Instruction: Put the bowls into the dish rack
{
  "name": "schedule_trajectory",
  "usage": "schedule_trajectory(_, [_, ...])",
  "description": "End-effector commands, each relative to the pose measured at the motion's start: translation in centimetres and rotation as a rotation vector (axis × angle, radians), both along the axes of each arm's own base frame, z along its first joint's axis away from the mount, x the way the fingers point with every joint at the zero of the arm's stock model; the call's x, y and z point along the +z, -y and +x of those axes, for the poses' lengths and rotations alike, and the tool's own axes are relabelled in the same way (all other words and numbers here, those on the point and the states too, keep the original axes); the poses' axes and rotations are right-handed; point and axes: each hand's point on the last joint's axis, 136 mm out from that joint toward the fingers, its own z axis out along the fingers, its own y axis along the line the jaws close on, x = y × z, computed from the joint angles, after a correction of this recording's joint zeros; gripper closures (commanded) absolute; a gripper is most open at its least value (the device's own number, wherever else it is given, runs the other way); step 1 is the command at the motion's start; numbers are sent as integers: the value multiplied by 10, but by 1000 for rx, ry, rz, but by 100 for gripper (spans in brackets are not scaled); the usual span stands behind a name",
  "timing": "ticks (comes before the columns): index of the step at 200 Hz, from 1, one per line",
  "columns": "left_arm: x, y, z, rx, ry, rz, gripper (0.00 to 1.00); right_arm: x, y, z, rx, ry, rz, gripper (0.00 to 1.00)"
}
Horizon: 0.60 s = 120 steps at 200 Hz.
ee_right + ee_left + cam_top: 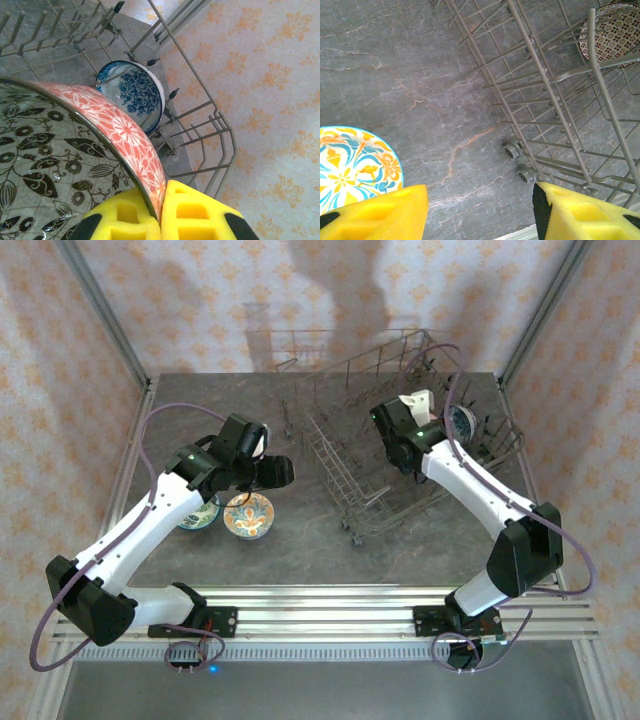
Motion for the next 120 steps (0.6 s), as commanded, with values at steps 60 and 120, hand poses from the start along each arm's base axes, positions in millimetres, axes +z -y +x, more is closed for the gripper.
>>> schedule_trajectory(60, [-5,-4,2,29,-4,4,42,2,3,8,-42,42,-138,100])
schedule_trajectory(120, [-8,-8,1,38,2,12,42,-10,-11,8,-13,18,-157,100])
